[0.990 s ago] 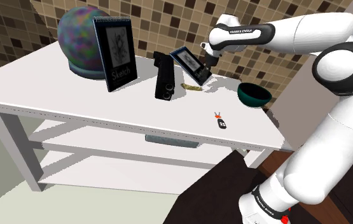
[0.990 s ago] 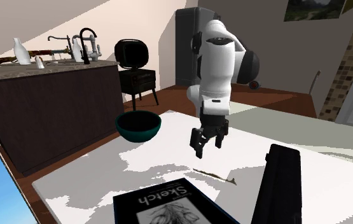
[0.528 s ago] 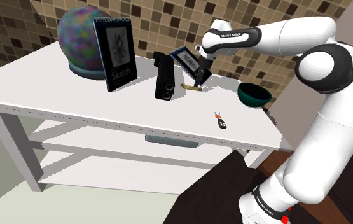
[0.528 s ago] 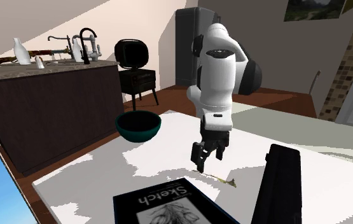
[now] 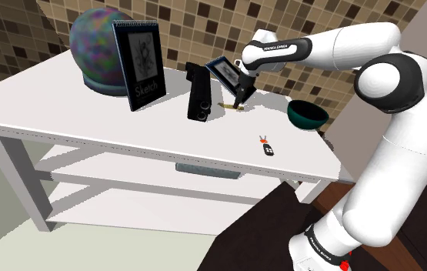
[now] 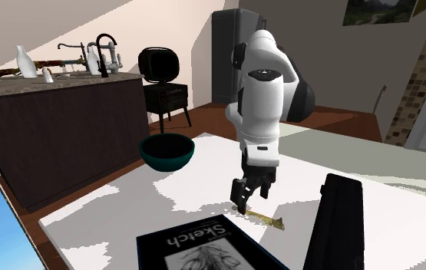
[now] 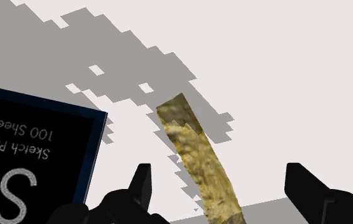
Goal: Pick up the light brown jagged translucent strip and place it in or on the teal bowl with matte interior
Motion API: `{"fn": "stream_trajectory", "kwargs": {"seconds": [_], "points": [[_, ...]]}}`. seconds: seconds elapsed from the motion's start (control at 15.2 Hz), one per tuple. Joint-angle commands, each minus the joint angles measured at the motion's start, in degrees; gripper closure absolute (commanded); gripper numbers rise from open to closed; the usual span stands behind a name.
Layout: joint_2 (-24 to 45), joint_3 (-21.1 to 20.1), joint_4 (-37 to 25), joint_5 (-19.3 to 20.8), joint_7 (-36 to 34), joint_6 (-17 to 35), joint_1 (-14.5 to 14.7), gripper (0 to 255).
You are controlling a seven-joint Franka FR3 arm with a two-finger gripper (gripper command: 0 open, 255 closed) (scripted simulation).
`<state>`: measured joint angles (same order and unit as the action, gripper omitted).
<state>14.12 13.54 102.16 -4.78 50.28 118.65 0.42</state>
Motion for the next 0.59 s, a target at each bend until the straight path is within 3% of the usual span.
{"fn": "stream_trajectory", "kwargs": {"seconds": [0.0,0.07,0.13,0.53], "points": [[0.01,0.0,0.01,0.0,0.0,0.02,0.0,0],[0.0,0.0,0.0,0.0,0.0,0.01,0.0,0],[0.0,0.0,0.0,0.0,0.0,0.01,0.0,255],[0.0,0.0,0.0,0.0,0.0,0.01,0.0,255]]}}
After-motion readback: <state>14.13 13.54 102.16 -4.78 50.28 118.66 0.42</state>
